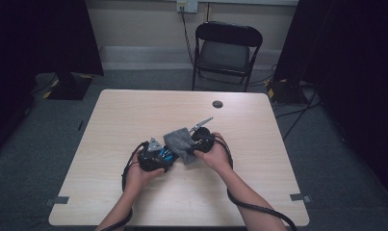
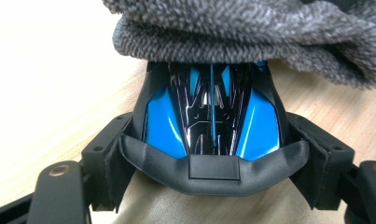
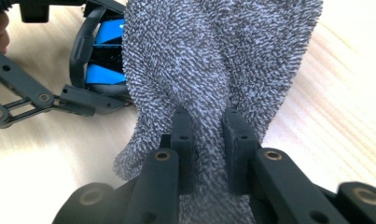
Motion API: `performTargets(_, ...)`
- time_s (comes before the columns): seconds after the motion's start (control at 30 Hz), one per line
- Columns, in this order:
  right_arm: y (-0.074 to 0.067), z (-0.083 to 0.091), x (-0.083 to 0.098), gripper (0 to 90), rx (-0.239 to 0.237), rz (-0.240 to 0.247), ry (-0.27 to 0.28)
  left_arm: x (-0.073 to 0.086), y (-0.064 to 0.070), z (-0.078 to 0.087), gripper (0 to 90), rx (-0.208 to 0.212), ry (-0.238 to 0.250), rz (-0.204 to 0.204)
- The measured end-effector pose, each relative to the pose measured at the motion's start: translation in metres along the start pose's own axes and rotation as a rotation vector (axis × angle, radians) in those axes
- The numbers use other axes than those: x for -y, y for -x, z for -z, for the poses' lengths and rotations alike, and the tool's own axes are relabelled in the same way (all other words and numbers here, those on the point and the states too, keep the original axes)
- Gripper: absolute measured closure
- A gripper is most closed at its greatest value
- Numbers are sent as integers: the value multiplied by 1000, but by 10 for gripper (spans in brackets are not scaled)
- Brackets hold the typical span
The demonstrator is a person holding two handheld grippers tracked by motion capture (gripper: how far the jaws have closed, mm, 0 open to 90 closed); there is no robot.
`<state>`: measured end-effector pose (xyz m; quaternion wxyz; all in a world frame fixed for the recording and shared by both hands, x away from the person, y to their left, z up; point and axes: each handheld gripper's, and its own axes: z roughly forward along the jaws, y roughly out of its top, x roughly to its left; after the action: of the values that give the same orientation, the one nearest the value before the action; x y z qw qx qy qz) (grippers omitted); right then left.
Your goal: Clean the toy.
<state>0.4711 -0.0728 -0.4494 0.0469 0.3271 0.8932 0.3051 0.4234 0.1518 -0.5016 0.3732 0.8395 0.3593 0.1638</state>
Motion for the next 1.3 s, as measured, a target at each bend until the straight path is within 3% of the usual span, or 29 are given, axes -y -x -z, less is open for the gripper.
performTargets(0.63,31,1,6,764,62,-96,1,0,0,0,240,0,0,1)
performTargets(1.3,39,0,11,764,106,-97,-9,0,0,0,240,0,1,1)
